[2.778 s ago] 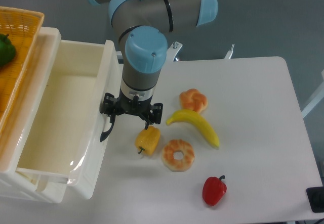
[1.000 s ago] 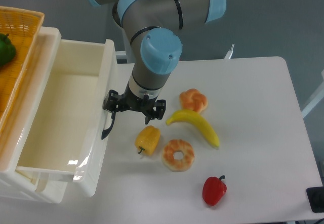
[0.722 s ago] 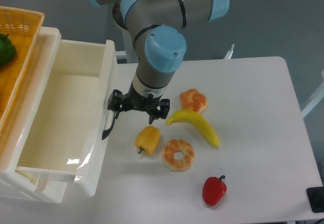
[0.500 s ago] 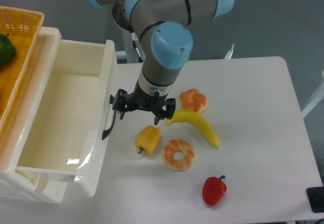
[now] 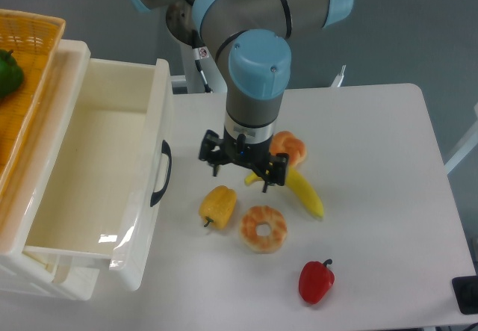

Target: Slide the top white drawer open

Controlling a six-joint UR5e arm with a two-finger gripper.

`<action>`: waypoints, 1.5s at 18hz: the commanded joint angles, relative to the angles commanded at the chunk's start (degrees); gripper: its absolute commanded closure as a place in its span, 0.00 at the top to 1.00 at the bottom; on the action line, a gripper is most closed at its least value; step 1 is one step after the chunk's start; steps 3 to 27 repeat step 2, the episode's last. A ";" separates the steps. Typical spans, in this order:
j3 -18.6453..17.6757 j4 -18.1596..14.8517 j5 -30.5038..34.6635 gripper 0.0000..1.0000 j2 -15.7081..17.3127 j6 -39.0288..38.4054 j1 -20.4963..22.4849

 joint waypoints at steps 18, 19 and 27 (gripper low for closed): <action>-0.09 0.80 0.00 1.00 -0.53 0.00 0.00; -0.09 0.80 0.00 1.00 -0.53 0.00 0.00; -0.09 0.80 0.00 1.00 -0.53 0.00 0.00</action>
